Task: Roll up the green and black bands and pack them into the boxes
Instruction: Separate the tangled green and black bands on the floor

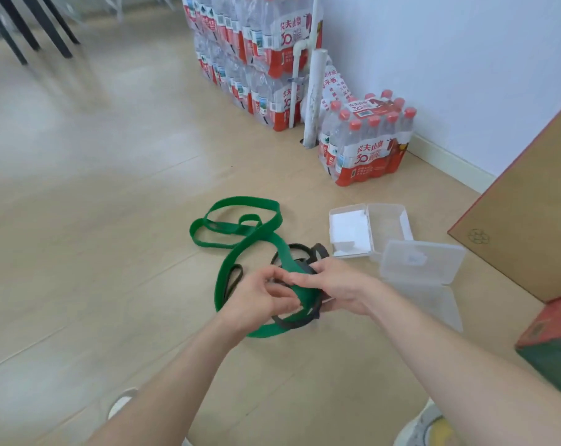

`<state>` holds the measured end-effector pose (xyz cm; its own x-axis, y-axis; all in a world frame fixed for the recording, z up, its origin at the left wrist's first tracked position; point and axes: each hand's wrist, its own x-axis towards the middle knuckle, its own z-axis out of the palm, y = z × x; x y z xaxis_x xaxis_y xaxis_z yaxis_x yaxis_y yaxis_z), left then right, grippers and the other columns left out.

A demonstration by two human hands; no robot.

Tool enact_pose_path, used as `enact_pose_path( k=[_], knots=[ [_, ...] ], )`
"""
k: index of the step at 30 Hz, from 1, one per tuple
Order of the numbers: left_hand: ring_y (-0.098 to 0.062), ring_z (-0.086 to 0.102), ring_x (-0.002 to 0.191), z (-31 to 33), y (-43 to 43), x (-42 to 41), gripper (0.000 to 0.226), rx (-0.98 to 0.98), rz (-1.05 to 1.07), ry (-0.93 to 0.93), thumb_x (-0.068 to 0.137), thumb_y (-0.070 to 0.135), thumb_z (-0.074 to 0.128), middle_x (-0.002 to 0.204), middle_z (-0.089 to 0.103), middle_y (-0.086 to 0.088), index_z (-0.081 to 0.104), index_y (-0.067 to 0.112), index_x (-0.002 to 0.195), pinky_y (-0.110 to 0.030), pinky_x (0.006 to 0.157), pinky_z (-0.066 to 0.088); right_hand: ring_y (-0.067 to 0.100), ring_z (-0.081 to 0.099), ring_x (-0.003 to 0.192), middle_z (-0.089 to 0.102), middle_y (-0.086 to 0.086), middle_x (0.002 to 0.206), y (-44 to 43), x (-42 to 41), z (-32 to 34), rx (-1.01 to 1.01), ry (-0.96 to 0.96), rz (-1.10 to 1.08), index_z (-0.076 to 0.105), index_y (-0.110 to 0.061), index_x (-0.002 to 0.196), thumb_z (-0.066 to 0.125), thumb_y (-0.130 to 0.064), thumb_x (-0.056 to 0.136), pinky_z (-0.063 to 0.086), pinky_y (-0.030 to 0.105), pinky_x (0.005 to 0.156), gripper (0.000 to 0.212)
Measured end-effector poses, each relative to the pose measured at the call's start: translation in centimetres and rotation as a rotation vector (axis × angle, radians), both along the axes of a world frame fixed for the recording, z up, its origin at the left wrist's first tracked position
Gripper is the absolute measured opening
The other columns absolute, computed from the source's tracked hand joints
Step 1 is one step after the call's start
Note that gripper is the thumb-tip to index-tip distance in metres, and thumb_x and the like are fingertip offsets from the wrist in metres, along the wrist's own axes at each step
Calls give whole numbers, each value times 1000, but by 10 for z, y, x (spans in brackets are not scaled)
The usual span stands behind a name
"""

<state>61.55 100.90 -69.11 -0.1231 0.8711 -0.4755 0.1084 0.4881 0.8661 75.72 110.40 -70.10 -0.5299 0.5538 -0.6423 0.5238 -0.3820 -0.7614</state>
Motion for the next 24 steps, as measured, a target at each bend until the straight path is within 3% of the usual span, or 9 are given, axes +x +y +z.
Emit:
enact_pose_path(
  k=[2, 4, 8, 10, 12, 13, 16, 20, 24],
  knots=[
    [-20, 71, 76, 1, 4, -3, 33, -2, 157, -98, 80, 12, 74, 84, 74, -13, 56, 12, 107, -32, 73, 56, 21, 69, 81, 73, 9, 90, 7, 6, 9, 33, 28, 57, 67, -7, 103, 73, -31, 84, 57, 37, 82, 31],
    [-21, 71, 73, 4, 9, -6, 34, 0, 240, -125, 80, 16, 75, 79, 74, -12, 55, 16, 108, -29, 68, 55, 20, 69, 80, 74, 9, 90, 14, 9, 20, 115, 37, 139, 69, -10, 99, 75, -35, 81, 58, 36, 78, 31],
    [-16, 67, 65, 15, 18, -6, 29, 61, 267, -146, 78, -1, 70, 76, 69, -12, 61, 13, 101, -21, 56, 50, 16, 61, 85, 72, 1, 95, 26, 11, 38, 157, -8, 271, 69, -14, 109, 62, -47, 88, 46, 31, 83, 40],
    [-12, 65, 62, 19, 20, -12, 23, 100, 307, -58, 80, -3, 63, 71, 68, -9, 64, 13, 97, -20, 54, 45, 20, 58, 86, 70, 4, 94, 30, 16, 39, 106, 30, 203, 68, -7, 110, 58, -35, 94, 40, 35, 85, 34],
    [-11, 65, 59, 25, 21, -17, 14, 91, 267, 67, 86, 8, 59, 66, 67, -5, 64, 17, 96, -23, 54, 40, 23, 60, 85, 71, 9, 94, 30, 17, 40, 84, 85, 151, 70, -6, 106, 62, -24, 93, 40, 38, 84, 24],
    [-13, 65, 58, 28, 20, -15, 8, 58, 195, 107, 90, 19, 59, 65, 66, -3, 62, 19, 97, -25, 54, 40, 23, 61, 83, 71, 9, 93, 28, 15, 41, 93, 106, 154, 71, -6, 105, 64, -20, 91, 43, 36, 81, 21],
    [-15, 62, 54, 33, 19, -10, 27, -13, 70, 100, 88, 39, 63, 64, 64, -2, 57, 17, 103, -23, 51, 41, 8, 56, 60, 67, 1, 76, 22, 7, 56, 219, 78, 242, 72, -3, 103, 72, -14, 85, 41, 17, 57, 21],
    [-14, 60, 48, 62, 31, -21, 20, 81, 74, 112, 86, 14, 69, 57, 65, -2, 60, 14, 104, -20, 44, 39, 3, 59, 56, 68, -4, 69, 26, 4, 82, 343, -6, 293, 73, -7, 102, 73, -14, 83, 40, 16, 52, 20],
    [-12, 57, 42, 104, 40, -41, 13, 254, 93, 280, 85, 3, 65, 52, 62, -2, 68, 14, 91, -19, 42, 41, 14, 65, 62, 71, 9, 77, 21, 6, 97, 261, 160, 88, 69, -5, 105, 62, -7, 91, 37, 17, 48, 16]
  ],
)
